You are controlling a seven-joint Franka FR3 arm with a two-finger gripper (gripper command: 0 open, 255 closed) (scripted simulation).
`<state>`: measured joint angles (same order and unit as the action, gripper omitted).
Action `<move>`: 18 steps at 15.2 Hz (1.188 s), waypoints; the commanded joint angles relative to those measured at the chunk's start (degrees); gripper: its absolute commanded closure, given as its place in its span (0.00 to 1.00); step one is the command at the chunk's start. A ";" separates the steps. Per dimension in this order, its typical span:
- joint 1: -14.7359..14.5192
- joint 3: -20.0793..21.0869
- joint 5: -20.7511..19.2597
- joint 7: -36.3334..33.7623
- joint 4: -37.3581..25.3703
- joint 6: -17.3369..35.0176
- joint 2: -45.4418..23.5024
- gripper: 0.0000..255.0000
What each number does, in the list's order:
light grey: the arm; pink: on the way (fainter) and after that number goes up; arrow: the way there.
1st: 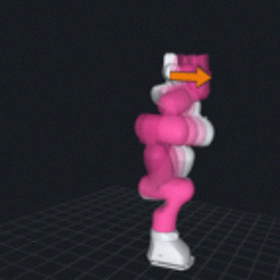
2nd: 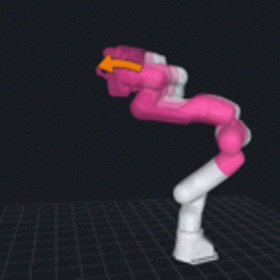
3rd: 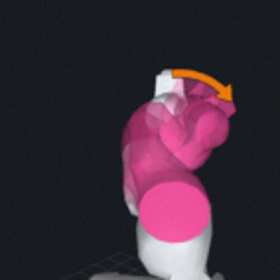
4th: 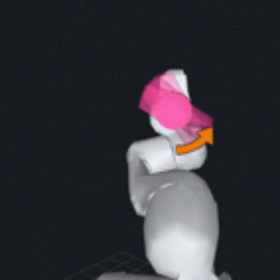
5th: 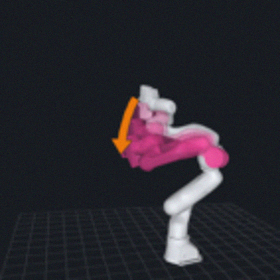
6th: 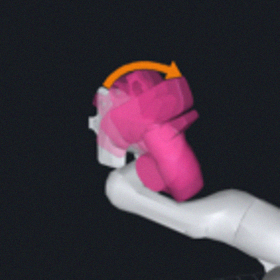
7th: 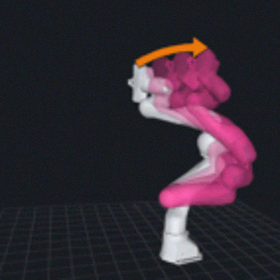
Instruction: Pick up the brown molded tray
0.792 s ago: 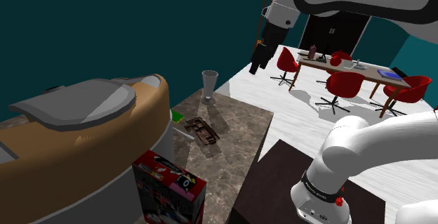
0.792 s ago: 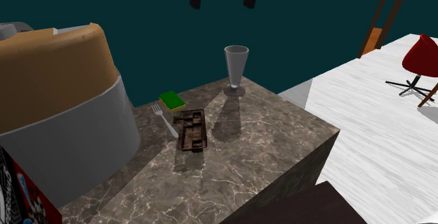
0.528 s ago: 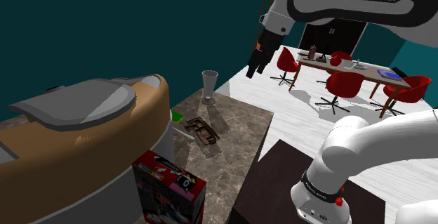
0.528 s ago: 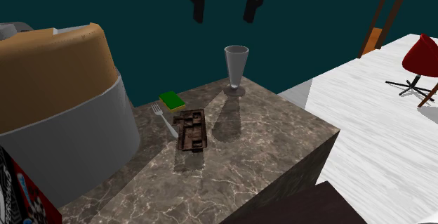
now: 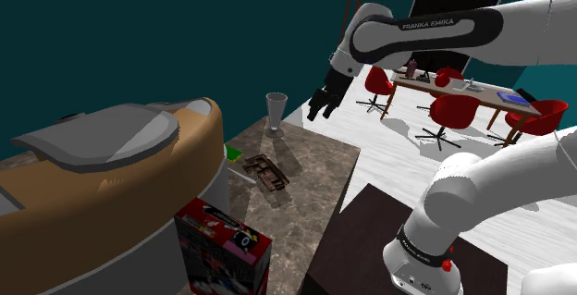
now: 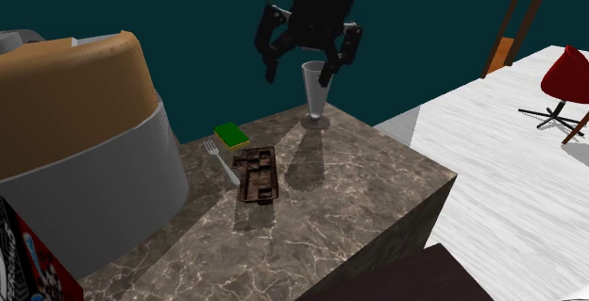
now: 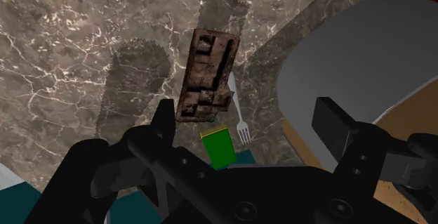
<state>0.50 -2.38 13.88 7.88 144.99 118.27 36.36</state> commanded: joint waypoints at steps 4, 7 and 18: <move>-1.33 -3.17 6.19 3.37 2.59 10.65 -8.48 0.00; -3.02 -5.43 11.58 6.84 2.98 16.43 -14.55 0.00; -8.49 -10.72 46.06 30.78 -5.24 25.78 -41.56 0.00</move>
<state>-8.05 -13.01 55.82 35.70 140.98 143.97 -2.37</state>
